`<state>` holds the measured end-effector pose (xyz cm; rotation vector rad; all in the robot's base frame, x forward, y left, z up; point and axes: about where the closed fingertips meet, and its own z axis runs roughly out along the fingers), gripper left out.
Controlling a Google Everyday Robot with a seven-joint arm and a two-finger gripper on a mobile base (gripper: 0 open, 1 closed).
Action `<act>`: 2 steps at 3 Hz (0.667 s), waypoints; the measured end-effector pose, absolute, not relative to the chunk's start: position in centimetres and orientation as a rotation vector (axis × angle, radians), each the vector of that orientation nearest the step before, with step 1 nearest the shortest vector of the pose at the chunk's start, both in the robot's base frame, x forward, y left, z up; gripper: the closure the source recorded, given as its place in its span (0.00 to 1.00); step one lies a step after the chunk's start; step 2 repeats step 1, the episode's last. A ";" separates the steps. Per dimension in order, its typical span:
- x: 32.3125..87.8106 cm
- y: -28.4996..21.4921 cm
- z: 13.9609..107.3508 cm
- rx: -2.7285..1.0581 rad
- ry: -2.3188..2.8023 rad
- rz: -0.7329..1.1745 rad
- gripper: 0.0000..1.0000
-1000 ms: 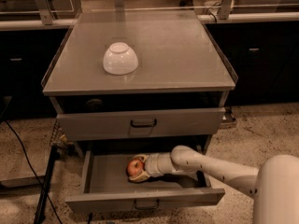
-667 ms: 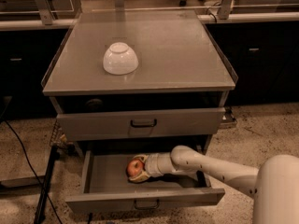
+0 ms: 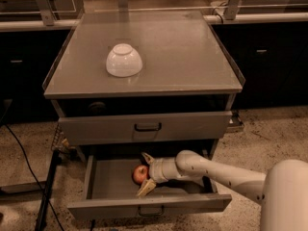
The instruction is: Place apple into middle drawer
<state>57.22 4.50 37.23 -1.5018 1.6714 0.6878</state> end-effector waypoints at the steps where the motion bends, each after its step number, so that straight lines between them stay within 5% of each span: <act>1: 57.2 4.5 37.2 -1.502 1.671 0.688 0.00; 2: 57.2 4.5 37.2 -1.502 1.671 0.688 0.00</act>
Offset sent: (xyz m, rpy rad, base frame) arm 0.0000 0.0000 0.0000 0.0000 0.0000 0.0000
